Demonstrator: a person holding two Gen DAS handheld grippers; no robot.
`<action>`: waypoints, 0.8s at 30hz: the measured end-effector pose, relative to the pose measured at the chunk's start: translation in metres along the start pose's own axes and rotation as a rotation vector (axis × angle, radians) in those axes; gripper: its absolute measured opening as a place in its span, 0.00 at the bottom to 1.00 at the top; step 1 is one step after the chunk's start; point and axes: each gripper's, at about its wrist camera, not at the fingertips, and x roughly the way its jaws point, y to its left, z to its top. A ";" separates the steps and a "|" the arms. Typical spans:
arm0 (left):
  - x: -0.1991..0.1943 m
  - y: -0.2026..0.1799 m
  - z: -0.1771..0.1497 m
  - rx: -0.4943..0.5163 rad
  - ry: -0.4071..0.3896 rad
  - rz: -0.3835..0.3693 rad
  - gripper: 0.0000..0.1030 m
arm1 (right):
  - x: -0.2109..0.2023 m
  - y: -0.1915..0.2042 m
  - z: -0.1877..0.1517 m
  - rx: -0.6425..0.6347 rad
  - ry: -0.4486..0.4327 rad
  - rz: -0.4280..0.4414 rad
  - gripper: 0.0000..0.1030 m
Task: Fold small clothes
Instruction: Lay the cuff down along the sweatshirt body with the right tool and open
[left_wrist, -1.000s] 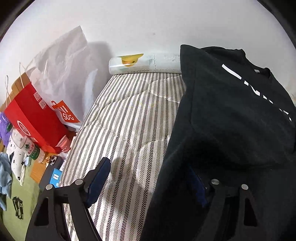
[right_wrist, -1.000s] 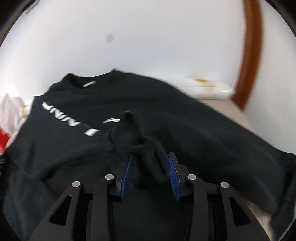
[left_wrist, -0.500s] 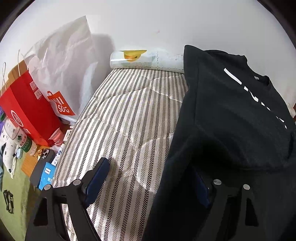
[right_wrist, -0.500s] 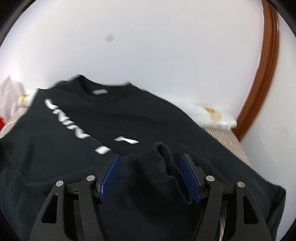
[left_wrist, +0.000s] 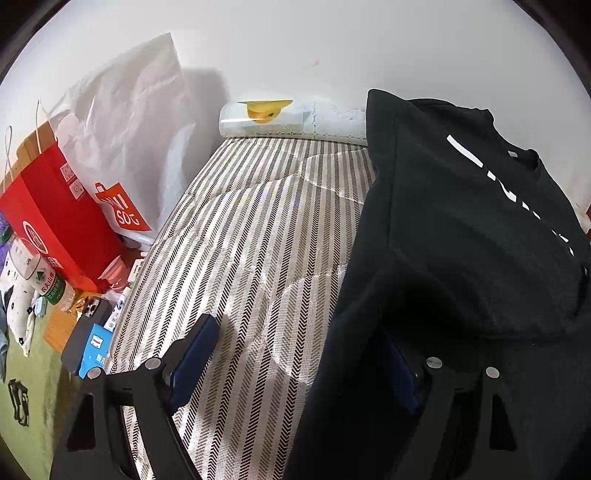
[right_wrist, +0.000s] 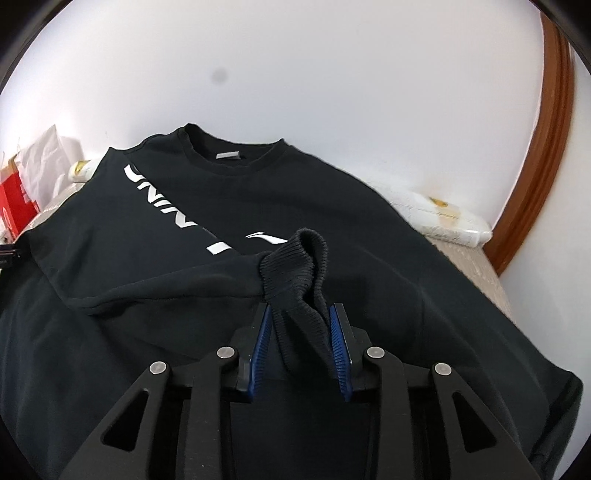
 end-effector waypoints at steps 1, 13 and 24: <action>0.000 0.000 0.000 -0.001 0.000 0.000 0.81 | -0.005 0.000 0.000 0.003 -0.023 -0.010 0.31; 0.000 0.000 0.000 -0.001 0.000 0.000 0.81 | 0.001 0.016 0.016 -0.055 -0.056 0.002 0.37; 0.000 0.000 0.000 -0.005 0.001 -0.004 0.81 | 0.023 0.009 0.022 -0.084 0.017 -0.033 0.37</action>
